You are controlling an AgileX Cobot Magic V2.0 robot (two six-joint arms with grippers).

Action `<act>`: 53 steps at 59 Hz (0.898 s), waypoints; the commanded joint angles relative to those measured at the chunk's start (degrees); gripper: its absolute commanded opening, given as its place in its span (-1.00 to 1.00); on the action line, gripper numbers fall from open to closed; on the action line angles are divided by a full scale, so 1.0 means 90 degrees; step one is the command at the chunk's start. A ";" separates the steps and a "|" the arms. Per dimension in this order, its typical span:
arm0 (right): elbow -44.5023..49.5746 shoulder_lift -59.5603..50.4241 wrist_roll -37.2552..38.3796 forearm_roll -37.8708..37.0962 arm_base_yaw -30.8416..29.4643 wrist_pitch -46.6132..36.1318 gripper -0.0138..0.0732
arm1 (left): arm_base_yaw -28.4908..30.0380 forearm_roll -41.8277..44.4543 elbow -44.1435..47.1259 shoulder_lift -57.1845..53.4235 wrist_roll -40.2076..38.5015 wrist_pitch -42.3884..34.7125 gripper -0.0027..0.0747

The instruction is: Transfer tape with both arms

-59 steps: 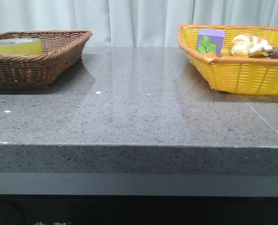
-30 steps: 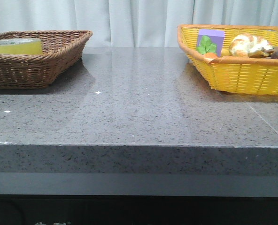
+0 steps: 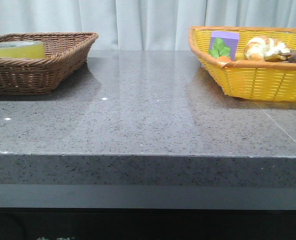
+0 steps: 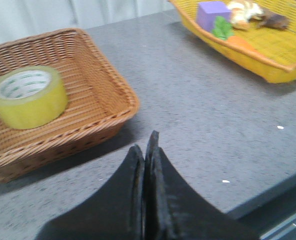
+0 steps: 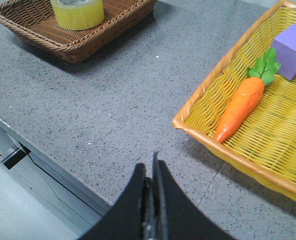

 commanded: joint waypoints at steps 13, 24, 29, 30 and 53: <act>-0.0154 -0.0016 0.0000 -0.0058 -0.0031 -0.0435 -0.95 | 0.1244 -0.0670 0.1652 -0.1621 -0.0061 -0.1614 -0.98; -0.0154 -0.0016 0.0000 -0.0058 -0.0031 -0.0435 -0.95 | 0.1661 -0.1105 0.2838 -0.2439 -0.0061 -0.2538 -0.98; -0.0154 -0.0016 0.0000 -0.0058 -0.0031 -0.0435 -0.95 | 0.1741 -0.1236 0.3219 -0.2703 -0.0061 -0.2843 -0.98; -0.0154 -0.0016 0.0000 -0.0058 -0.0031 -0.0435 -0.95 | 0.1756 -0.1236 0.3276 -0.2747 -0.0061 -0.2879 -0.98; -0.0154 -0.0001 0.0000 -0.0058 -0.0031 -0.0438 -0.95 | 0.1758 -0.1212 0.3584 -0.2880 -0.0061 -0.3045 -0.98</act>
